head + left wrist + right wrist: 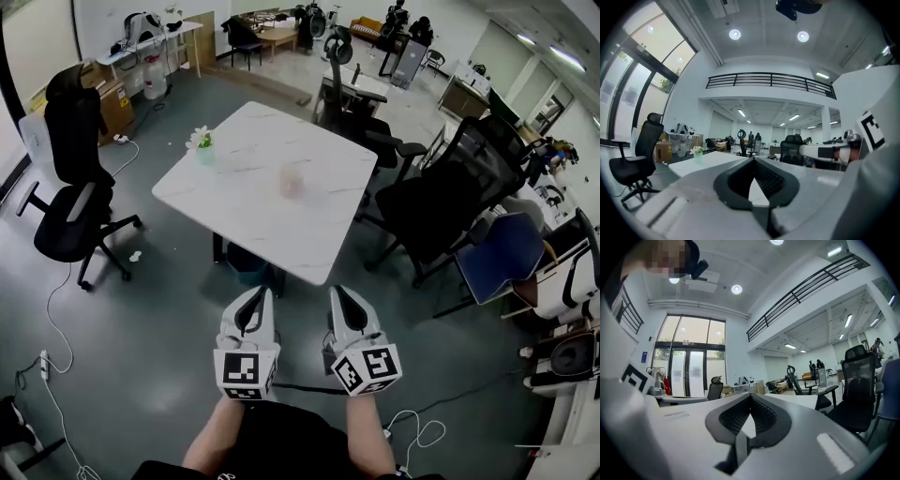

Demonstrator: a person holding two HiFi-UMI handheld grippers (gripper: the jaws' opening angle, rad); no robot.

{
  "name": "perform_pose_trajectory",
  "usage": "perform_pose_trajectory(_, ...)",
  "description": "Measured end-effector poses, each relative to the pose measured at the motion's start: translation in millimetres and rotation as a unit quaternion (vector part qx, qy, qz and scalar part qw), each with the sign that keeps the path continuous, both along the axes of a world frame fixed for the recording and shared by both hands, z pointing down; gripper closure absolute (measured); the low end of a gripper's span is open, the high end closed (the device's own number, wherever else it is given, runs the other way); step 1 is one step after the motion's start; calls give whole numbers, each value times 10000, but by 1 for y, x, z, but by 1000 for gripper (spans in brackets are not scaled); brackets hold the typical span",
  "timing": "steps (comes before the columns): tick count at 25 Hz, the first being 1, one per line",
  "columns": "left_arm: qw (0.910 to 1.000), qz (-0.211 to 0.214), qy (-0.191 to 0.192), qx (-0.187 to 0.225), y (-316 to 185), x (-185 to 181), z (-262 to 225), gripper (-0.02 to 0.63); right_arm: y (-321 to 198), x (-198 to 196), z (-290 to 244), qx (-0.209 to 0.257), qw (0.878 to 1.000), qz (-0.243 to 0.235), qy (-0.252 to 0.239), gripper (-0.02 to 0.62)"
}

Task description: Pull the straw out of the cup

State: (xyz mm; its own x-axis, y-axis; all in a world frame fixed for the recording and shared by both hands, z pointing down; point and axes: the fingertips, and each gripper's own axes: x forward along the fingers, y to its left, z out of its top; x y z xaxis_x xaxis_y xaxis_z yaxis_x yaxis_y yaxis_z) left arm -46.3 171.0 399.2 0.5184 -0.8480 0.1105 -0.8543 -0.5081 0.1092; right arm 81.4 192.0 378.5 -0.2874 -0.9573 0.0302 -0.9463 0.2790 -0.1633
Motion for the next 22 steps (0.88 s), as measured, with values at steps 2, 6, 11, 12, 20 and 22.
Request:
perform_pose_trajectory(2,9998,88,7,-152,-34,13,12,604,-33,14,10,-164,9998,70,-1,593)
perform_pose_trajectory(6,9979,256,-410,-431,-119,21,28,605,-118,15,29,-578,9982,15,-127,592)
perform_pose_trajectory(11,9963,390,-610,-452,-238,19,18,605,-243,0,15,-465,9987,-69,-211,592)
perform_pose_trajectory(12,9961,437,-624,-449,-255,20,16,605,-262,-3,13,-453,9987,-96,-223,592)
perform_pose_trajectory(20,9938,665,-590,-675,-329,32,25,604,-337,5,25,-729,9973,-14,-94,592)
perform_pose_trajectory(22,9931,721,-589,-709,-338,37,29,604,-347,13,30,-795,9968,72,-78,592)
